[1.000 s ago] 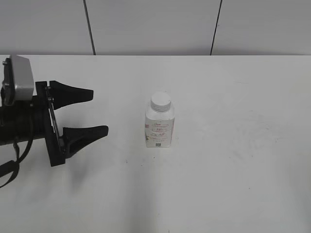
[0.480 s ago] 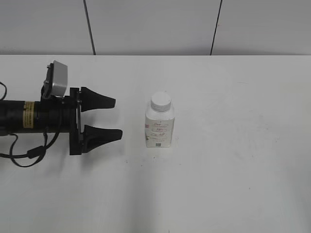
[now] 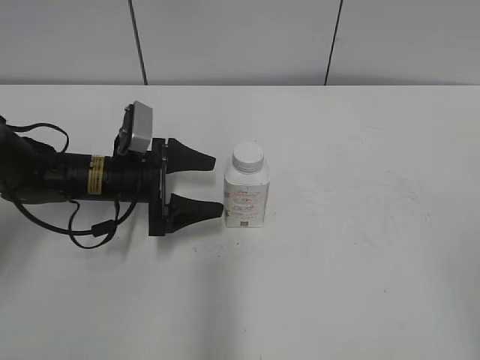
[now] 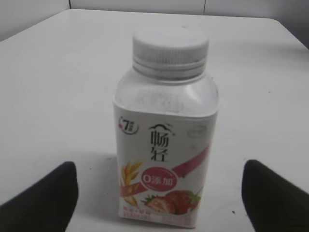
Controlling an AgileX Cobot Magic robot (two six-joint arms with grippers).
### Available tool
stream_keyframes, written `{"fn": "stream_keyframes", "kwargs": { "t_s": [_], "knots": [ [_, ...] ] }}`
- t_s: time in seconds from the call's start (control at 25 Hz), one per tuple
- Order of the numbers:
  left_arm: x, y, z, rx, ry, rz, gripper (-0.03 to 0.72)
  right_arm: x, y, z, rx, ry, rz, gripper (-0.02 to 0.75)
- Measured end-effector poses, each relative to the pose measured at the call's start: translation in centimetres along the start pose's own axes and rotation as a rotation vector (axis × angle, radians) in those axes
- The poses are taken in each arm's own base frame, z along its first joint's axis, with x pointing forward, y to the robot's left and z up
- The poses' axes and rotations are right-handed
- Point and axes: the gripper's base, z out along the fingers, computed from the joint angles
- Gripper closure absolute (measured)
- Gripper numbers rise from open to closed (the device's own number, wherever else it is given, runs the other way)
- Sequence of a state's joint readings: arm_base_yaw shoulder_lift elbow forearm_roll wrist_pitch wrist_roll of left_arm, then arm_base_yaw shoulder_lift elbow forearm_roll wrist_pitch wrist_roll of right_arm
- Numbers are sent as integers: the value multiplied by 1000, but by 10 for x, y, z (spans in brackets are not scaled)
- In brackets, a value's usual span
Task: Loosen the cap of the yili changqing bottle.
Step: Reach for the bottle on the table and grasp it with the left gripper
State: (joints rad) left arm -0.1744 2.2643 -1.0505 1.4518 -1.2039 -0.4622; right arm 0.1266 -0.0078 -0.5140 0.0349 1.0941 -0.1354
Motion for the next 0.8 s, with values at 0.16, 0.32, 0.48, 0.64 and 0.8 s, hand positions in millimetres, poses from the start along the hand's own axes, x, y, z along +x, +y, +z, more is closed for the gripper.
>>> {"fn": "stream_keyframes", "kwargs": {
  "t_s": [0.16, 0.32, 0.48, 0.64, 0.8],
  "knots": [
    [7, 5, 10, 15, -1, -2, 70, 0, 0, 0, 0, 0, 0, 153],
    [11, 8, 21, 33, -2, -5, 83, 0, 0, 0, 0, 0, 0, 153],
    [12, 8, 31, 54, -4, -4, 95, 0, 0, 0, 0, 0, 0, 153],
    [15, 8, 45, 71, -9, -2, 99, 0, 0, 0, 0, 0, 0, 153],
    [10, 7, 55, 81, -22, 11, 99, 0, 0, 0, 0, 0, 0, 153]
  ]
}}
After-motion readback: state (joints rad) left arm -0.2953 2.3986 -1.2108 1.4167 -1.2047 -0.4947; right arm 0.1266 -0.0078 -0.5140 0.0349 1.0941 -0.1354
